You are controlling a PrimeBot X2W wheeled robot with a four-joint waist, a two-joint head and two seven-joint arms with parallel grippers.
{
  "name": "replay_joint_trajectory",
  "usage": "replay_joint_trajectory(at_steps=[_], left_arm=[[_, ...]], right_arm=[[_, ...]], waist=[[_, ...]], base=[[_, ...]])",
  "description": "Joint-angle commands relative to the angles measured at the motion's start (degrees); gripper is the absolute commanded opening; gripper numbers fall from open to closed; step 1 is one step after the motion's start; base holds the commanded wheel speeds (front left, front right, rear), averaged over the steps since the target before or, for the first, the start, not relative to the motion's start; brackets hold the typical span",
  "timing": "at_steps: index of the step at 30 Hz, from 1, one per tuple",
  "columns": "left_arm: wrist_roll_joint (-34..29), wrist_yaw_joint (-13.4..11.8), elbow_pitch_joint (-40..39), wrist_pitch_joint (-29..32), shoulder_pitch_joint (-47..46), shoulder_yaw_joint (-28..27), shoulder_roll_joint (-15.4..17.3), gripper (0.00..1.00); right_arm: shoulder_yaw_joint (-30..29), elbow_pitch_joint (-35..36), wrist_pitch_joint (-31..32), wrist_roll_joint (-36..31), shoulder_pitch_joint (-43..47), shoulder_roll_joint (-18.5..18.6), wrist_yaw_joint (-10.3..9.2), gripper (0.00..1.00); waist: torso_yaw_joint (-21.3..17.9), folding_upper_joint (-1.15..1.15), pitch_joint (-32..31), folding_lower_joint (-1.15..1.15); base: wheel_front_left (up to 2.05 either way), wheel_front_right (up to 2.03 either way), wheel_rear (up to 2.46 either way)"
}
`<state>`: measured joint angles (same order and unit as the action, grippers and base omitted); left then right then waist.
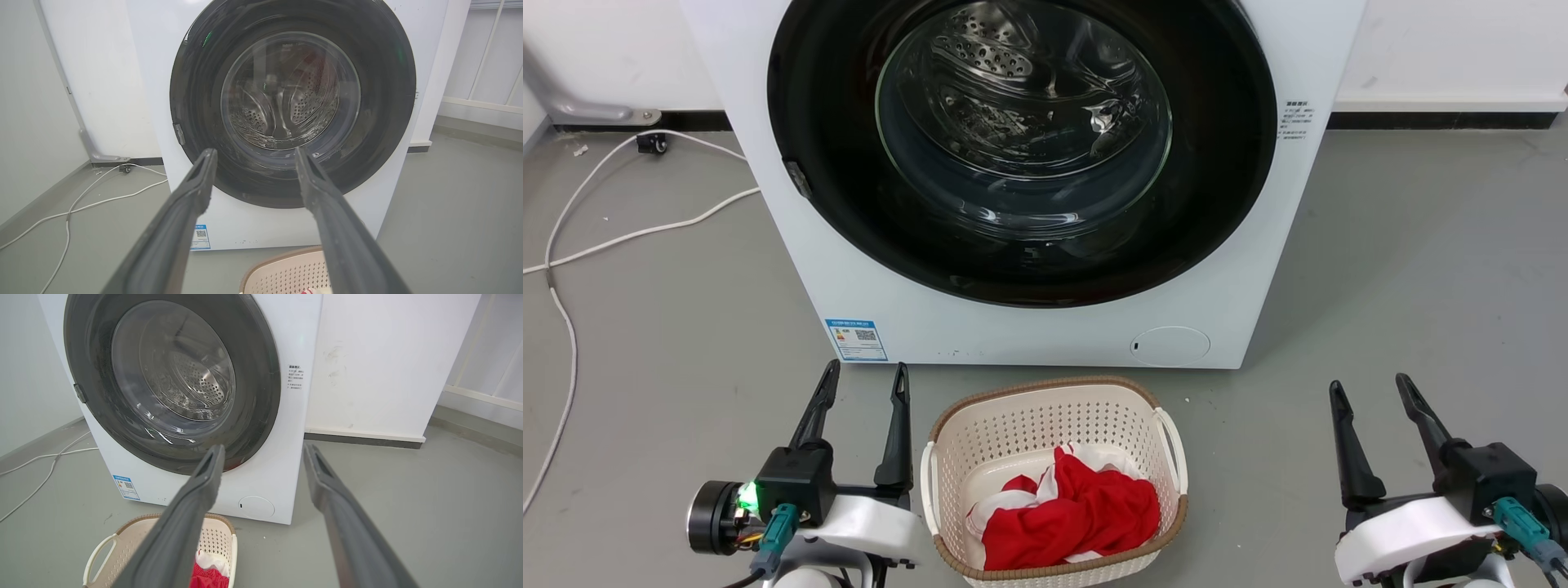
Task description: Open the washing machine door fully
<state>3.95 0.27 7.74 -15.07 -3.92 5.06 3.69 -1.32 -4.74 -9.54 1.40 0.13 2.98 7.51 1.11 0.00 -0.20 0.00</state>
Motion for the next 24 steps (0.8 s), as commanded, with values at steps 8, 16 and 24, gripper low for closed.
replay_joint_trajectory(at_steps=[8,16,24], left_arm=[[-0.31,0.32,0.28,-0.15,0.13,-0.46,-0.2,1.0],[-0.03,0.58,0.18,-0.15,0.1,-0.67,-0.39,1.0],[-0.19,0.72,-0.12,-0.15,-0.72,-1.04,-0.49,1.0]], right_arm=[[-0.5,-0.36,-1.03,3.22,0.13,-0.19,-0.04,0.0],[0.82,-1.58,-3.99,38.25,-1.5,-0.2,-0.03,0.0],[1.79,0.42,-3.54,75.3,-5.12,-0.15,-0.03,0.0]], waist=[[0.01,0.0,0.02,0.0],[-0.08,0.0,0.1,0.0],[-0.54,0.0,0.92,0.0]], base=[[0.0,0.0,0.0],[0.0,0.0,0.0],[0.0,0.0,0.0]])
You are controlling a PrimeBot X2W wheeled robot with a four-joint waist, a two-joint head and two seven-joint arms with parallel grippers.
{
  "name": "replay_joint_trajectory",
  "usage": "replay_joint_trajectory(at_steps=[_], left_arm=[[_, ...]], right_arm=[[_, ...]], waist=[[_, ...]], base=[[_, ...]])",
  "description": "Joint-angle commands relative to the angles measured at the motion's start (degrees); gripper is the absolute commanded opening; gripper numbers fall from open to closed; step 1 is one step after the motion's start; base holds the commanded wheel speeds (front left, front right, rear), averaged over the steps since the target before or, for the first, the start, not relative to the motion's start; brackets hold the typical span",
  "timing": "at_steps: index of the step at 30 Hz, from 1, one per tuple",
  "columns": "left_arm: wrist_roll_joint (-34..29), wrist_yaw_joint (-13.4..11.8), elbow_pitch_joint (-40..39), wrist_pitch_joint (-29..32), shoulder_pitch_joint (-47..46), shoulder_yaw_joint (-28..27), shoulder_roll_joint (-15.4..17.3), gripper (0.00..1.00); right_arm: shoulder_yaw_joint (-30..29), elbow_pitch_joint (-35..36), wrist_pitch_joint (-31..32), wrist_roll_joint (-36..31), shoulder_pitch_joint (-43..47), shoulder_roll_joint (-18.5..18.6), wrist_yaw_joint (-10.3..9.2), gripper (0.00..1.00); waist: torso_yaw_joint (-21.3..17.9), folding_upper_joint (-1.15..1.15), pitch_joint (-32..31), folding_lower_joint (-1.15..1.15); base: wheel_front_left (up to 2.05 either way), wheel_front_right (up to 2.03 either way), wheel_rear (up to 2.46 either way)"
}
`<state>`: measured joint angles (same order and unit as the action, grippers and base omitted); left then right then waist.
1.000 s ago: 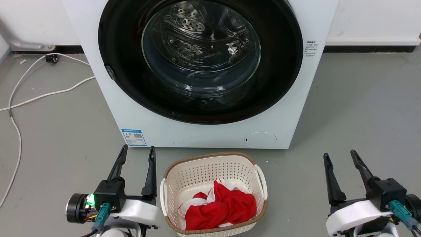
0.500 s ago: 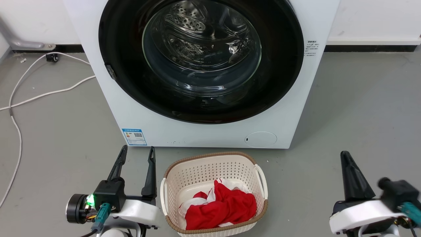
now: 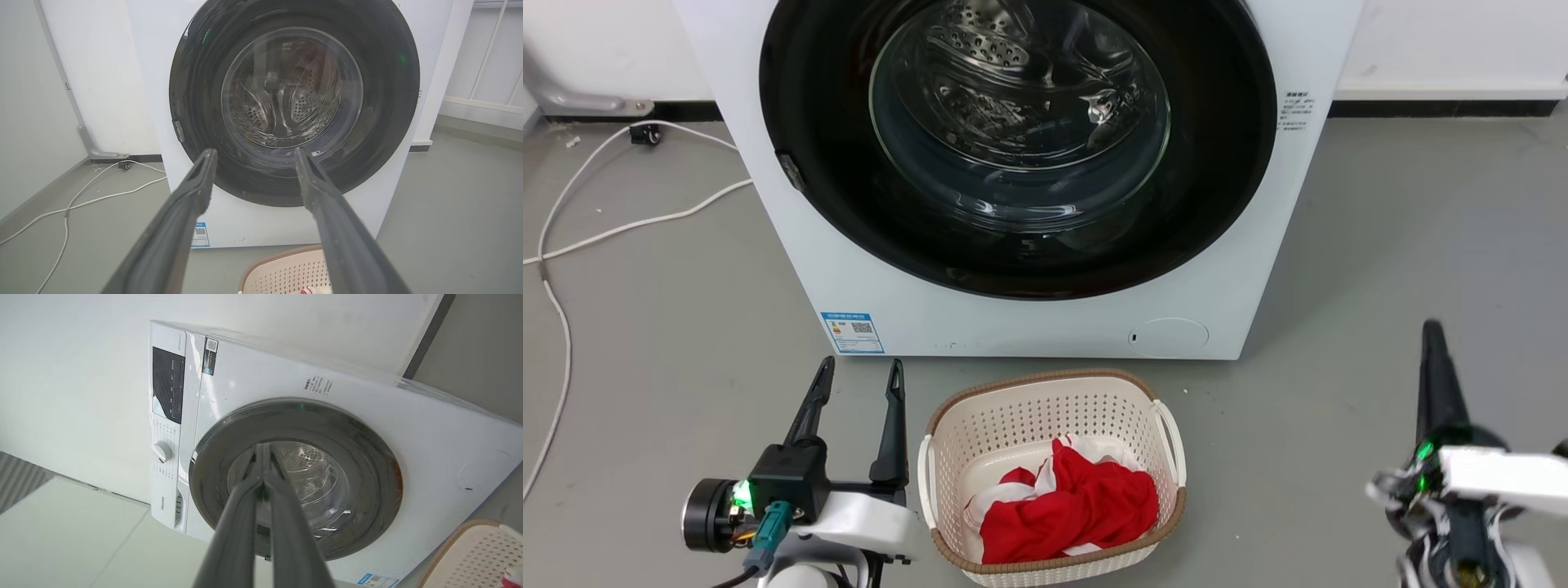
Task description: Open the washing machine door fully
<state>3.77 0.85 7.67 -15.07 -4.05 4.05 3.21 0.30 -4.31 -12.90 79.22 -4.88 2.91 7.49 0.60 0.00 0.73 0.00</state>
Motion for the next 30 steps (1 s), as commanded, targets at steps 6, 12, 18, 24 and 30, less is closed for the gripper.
replay_joint_trajectory(at_steps=[6,12,18,24,30], left_arm=[[-0.13,0.02,-0.63,-0.15,-1.39,-0.55,-0.1,1.0],[-0.2,0.39,-1.04,-0.15,-2.7,-0.77,-0.13,1.0],[-0.68,1.02,-1.58,-0.15,-4.55,-0.49,-0.15,1.0],[-0.95,1.2,-2.62,-0.15,-6.75,-0.1,-0.21,1.0],[-0.66,1.14,-3.37,-0.15,-8.97,0.37,-0.28,1.0]], right_arm=[[-3.85,-1.36,4.63,10.53,-7.7,0.4,0.0,0.0],[-6.89,-9.2,8.83,17.55,-20.65,5.26,0.0,0.0],[-5.46,-21.91,11.31,17.77,-37.26,13.55,0.0,0.0],[0.33,-33.61,16.09,14.33,-53.91,19.46,-0.01,0.0],[8.07,-45.3,23.77,8.51,-68.64,21.31,0.0,0.0]], waist=[[-0.55,0.0,1.61,0.0],[-0.24,0.0,3.48,0.0],[0.84,0.0,6.0,0.0],[1.84,0.0,9.66,0.0],[2.65,0.0,13.71,0.0]], base=[[0.0,0.0,0.0],[0.0,0.0,0.0],[0.0,0.0,0.0],[0.0,0.0,0.0],[0.0,0.0,0.0]])
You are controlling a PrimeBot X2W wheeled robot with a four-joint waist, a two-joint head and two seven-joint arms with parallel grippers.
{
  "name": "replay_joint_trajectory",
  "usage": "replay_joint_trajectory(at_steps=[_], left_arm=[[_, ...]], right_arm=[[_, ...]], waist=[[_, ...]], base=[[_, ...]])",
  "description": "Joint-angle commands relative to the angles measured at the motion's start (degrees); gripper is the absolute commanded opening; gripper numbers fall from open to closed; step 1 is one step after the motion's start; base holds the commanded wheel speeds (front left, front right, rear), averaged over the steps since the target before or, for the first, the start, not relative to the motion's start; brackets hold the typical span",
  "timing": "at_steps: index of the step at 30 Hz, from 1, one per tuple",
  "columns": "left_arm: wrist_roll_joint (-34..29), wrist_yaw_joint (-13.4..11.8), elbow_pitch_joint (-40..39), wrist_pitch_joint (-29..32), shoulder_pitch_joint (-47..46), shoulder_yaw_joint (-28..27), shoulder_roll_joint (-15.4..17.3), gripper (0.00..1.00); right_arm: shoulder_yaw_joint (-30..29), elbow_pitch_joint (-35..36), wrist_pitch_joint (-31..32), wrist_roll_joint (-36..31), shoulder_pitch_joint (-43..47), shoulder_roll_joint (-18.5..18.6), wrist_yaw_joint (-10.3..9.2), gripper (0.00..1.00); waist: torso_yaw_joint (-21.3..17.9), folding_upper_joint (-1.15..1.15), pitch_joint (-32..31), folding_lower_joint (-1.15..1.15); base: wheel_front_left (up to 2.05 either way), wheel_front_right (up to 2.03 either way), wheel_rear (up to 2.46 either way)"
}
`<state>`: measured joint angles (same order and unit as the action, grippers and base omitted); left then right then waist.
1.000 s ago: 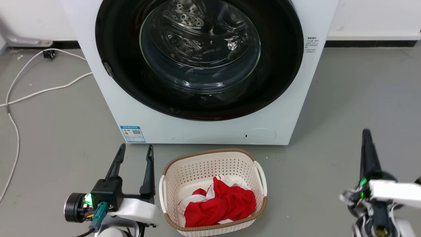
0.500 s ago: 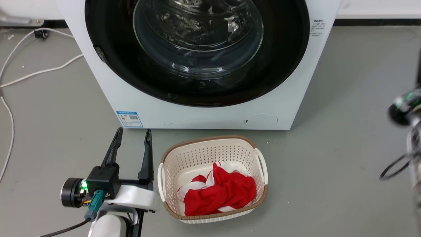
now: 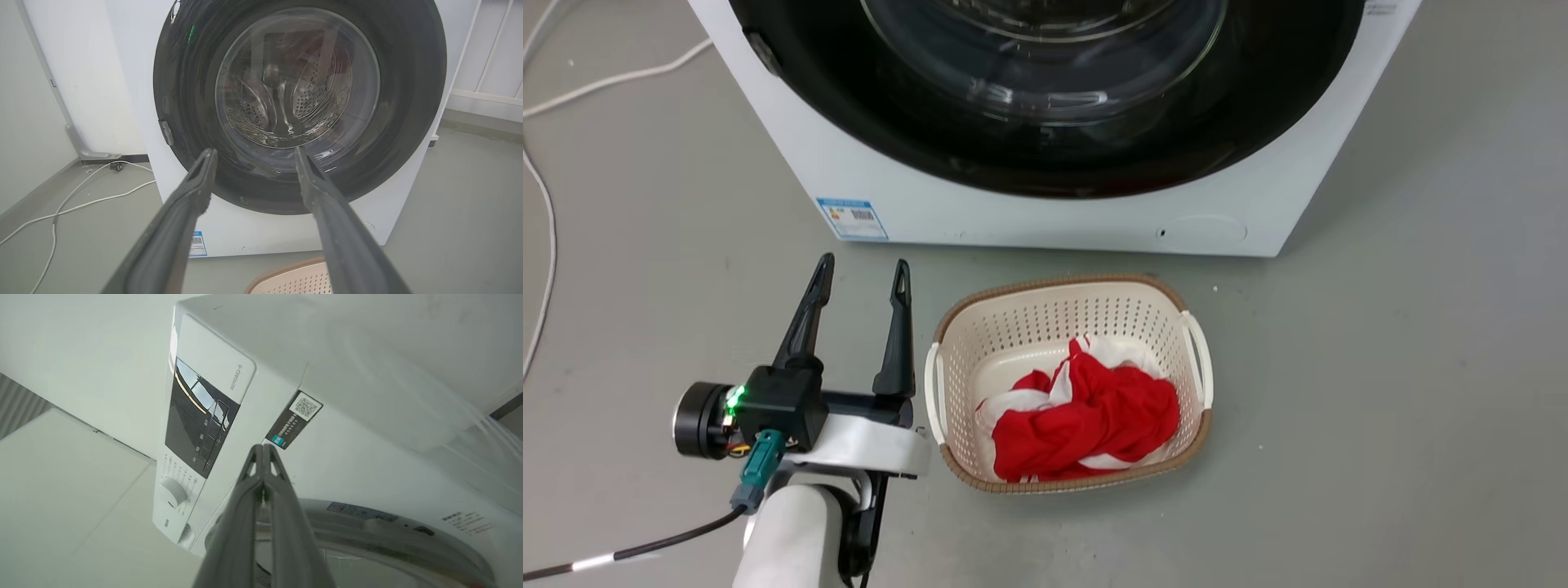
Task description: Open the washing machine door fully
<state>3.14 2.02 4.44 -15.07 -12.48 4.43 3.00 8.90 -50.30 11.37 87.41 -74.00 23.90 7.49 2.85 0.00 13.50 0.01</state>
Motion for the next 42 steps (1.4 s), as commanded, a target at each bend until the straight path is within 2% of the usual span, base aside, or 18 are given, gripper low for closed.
replay_joint_trajectory(at_steps=[1,9,19,29,34,42], left_arm=[[0.04,-0.01,-0.19,-0.15,-0.9,0.05,-0.08,1.0],[-0.47,-0.42,-0.76,-0.15,-3.24,0.53,-0.12,1.0],[-0.41,-0.18,-2.2,-0.15,-5.87,1.37,-0.14,1.0],[0.47,-0.51,-2.64,-0.15,-7.19,2.09,-0.15,1.0],[0.59,-0.9,-2.61,-0.15,-7.47,2.19,-0.14,1.0],[1.04,-1.22,-1.87,-0.15,-7.3,2.36,-0.15,1.0]], right_arm=[[0.73,-1.26,0.93,-0.72,-1.59,0.26,0.0,0.0],[8.5,-11.75,10.75,-8.04,-12.99,-1.55,0.0,0.0],[12.15,-17.63,15.14,-12.42,-18.46,-4.03,0.0,0.0],[12.47,-18.87,17.42,-12.89,-19.91,-5.59,0.0,0.0],[12.4,-16.88,22.5,-11.74,-19.29,-6.69,0.0,0.0],[11.36,-13.47,31.41,-8.72,-15.68,-5.41,0.0,0.0]], waist=[[0.55,0.0,1.58,-0.01],[1.48,0.0,6.05,-0.01],[2.41,0.0,10.89,-0.01],[3.32,0.0,13.71,-0.01],[3.43,0.0,14.28,-0.01],[2.92,0.0,13.15,-0.01]], base=[[0.0,0.0,0.0],[0.0,0.0,0.0],[0.0,0.0,0.0],[0.0,0.0,0.0],[0.0,0.0,0.0],[0.0,0.0,0.0]])
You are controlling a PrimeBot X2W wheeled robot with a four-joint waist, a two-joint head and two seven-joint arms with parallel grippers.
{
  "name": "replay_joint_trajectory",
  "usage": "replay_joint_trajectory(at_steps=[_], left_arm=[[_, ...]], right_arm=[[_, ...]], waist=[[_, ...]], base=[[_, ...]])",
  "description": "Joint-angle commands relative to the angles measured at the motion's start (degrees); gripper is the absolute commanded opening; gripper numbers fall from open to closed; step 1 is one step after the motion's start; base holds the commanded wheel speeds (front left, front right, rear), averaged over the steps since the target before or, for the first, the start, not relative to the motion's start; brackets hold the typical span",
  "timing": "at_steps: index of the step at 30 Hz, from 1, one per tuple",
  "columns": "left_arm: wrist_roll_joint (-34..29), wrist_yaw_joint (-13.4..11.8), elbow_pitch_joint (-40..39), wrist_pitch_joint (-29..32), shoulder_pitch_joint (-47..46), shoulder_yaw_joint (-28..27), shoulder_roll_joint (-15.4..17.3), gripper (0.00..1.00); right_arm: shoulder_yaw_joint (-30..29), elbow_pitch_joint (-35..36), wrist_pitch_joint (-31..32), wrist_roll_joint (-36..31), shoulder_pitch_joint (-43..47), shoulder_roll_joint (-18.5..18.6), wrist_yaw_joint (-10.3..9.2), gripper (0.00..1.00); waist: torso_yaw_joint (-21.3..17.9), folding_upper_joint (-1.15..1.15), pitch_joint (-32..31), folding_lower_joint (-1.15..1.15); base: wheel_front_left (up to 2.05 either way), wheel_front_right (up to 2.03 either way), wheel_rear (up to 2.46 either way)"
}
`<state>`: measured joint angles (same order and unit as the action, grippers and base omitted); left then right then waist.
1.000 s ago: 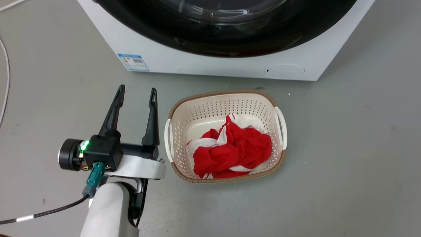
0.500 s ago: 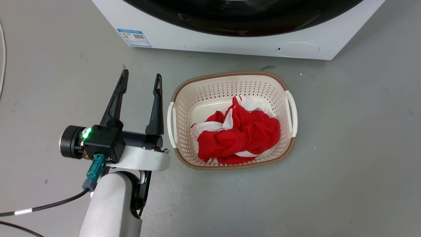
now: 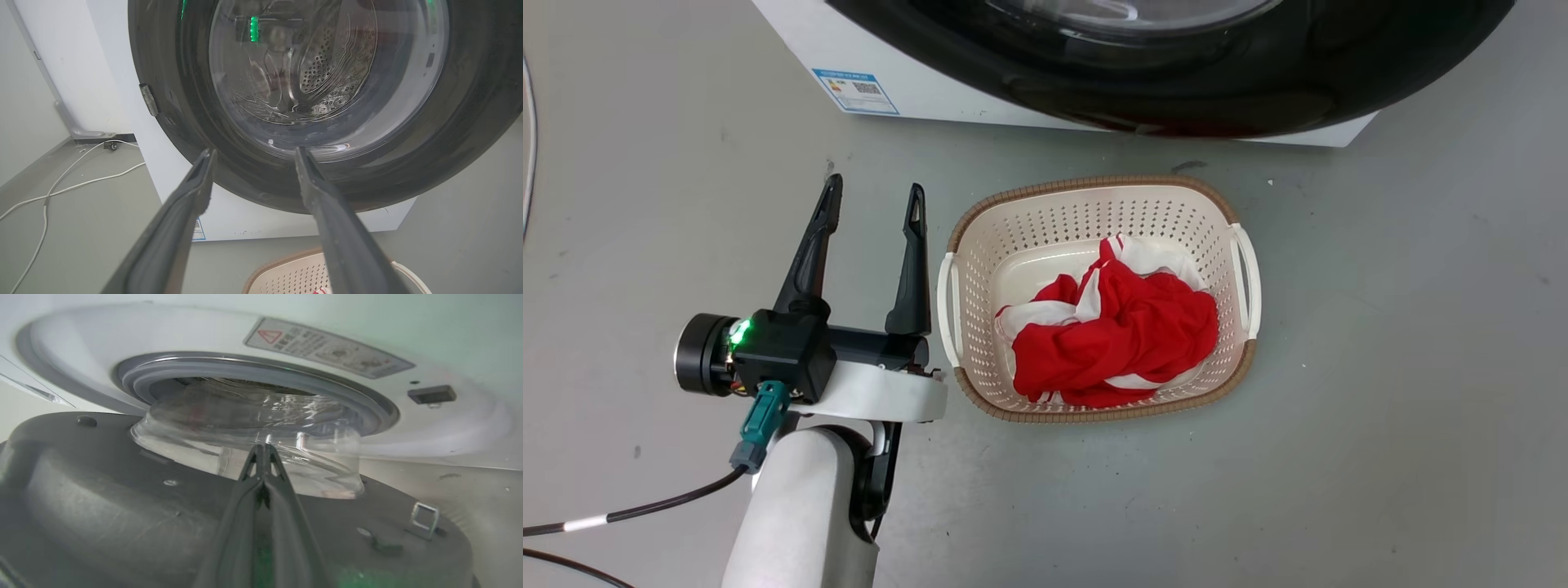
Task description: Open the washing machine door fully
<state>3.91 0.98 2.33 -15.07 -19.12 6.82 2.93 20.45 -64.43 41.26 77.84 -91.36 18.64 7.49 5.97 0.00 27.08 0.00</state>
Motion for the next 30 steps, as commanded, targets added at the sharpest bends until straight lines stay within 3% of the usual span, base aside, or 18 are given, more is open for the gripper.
replay_joint_trajectory(at_steps=[1,11,30], left_arm=[[0.23,-0.19,0.33,-0.15,-0.62,-0.03,-0.07,1.0],[-0.29,0.27,2.17,-0.15,1.52,-0.19,-0.07,1.0],[-0.93,0.76,4.89,-0.15,10.19,-1.02,-0.07,1.0]], right_arm=[[-0.23,0.94,2.79,1.15,2.21,-0.15,0.0,0.0],[-0.73,5.8,11.11,4.39,10.49,-0.98,0.0,0.0],[0.56,21.14,18.15,9.54,34.79,-6.28,0.0,0.0]], waist=[[-0.31,0.0,-0.69,0.0],[-1.27,0.0,-5.65,0.0],[-2.16,0.0,-19.64,0.0]], base=[[0.0,0.0,0.0],[0.0,0.0,0.0],[0.0,0.0,0.0]])
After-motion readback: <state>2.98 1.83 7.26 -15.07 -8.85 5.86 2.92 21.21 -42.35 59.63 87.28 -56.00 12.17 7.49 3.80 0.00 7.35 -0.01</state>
